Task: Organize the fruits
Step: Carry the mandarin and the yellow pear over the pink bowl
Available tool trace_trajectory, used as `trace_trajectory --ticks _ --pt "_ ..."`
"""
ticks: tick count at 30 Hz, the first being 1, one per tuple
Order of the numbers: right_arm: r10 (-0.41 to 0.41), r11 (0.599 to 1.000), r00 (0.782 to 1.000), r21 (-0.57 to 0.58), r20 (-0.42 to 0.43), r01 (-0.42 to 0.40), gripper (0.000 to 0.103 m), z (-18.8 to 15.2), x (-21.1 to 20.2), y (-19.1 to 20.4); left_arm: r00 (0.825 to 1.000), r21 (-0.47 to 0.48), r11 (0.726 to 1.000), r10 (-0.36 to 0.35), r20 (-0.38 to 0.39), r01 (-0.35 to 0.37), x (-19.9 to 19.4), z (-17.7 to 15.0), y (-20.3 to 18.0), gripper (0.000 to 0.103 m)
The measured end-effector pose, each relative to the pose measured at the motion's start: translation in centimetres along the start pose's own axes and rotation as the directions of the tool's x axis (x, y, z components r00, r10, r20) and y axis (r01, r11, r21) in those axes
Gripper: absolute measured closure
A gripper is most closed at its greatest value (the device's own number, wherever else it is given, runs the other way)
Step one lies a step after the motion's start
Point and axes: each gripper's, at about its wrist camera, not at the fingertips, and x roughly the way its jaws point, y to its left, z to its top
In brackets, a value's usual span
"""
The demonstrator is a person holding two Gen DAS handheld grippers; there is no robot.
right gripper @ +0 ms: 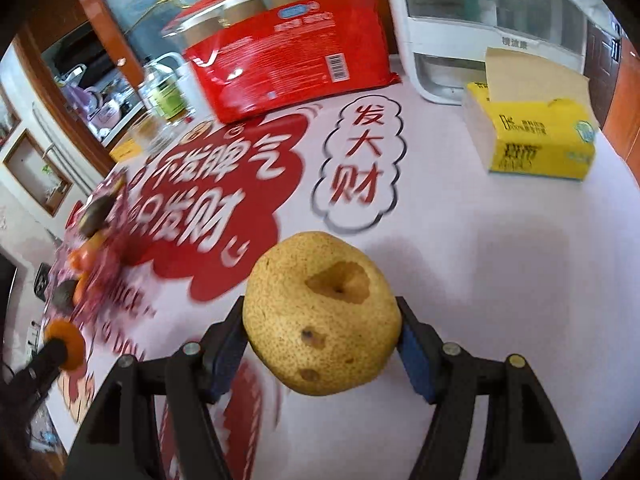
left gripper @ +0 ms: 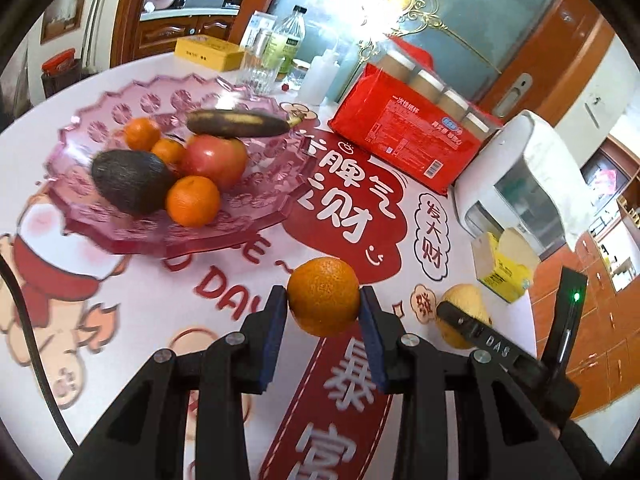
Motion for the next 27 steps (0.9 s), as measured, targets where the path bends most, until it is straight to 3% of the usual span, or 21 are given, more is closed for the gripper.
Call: trace_trajectory --ticks 3,9,19,27 --pt "0.002 1.0 1.0 0.006 -0.002 -0.002 0.034 -1.9 -1.6 1.1 1.0 0.007 1.0 0.0 -0.003 0.0 -2.5 -0.3 1.1 0.068" --pt "0.047 0.998 0.999 0.037 0.019 -0.048 0.034 -5.0 -4.3 3.2 0.997 0.031 0.997 0.07 -0.029 -0.069 -6.9 -0.9 4.5 0.068" --pt "0.115 0.992 0.993 0.05 0.009 -0.115 0.034 -9.2 -5.8 7.7 0.989 0.038 0.99 0.14 -0.053 -0.138 -12.1 -1.2 10.7 0.068" --pt "0.145 0.988 0.989 0.045 0.026 -0.146 0.034 -10.6 -6.8 12.2 0.988 0.106 0.984 0.149 -0.028 -0.146 -14.1 3.1 14.8 0.068"
